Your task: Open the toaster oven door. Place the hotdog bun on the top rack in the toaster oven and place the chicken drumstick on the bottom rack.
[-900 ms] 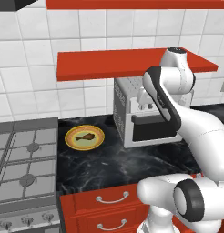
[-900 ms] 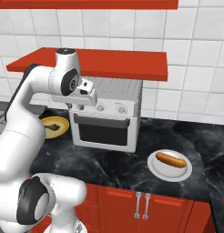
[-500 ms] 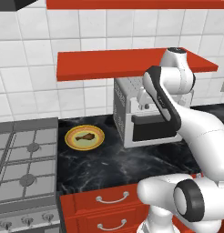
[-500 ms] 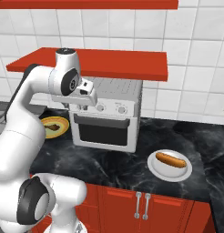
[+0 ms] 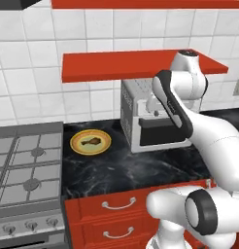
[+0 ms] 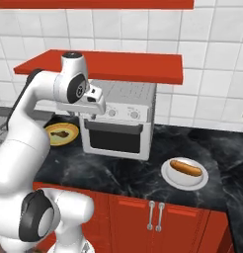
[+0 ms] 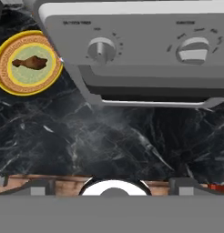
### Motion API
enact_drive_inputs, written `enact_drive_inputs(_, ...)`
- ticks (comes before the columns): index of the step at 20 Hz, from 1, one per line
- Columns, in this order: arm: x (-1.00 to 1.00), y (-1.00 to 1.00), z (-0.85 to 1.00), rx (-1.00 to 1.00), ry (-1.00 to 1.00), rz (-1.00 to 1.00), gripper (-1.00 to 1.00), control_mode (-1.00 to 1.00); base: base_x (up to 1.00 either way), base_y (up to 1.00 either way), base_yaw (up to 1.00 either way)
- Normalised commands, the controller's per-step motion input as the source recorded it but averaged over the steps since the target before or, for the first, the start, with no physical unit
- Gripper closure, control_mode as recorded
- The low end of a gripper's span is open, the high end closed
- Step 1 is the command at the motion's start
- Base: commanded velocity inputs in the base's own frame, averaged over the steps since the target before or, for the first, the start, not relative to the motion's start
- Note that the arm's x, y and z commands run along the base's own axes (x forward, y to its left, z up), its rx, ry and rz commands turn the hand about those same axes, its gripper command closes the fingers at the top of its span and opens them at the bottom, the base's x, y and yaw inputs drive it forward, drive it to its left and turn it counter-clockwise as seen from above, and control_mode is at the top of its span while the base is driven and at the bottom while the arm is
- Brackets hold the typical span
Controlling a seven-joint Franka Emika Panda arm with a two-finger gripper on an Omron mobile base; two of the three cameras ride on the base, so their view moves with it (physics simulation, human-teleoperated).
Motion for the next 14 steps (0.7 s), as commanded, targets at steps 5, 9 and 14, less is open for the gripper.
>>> enact_drive_inputs(5, 0.0, 0.0, 0.0, 0.0, 0.0, 0.0, -1.0, 1.0, -0.16, 0.43, 0.01)
enact_drive_inputs(9, 0.0, 0.0, 0.0, 0.0, 0.0, 0.0, -1.0, 1.0, 0.0, 0.66, 0.0)
enact_drive_inputs(14, 0.0, 0.0, 0.0, 0.0, 0.0, 0.0, -1.0, 1.0, 0.12, 0.83, 0.0)
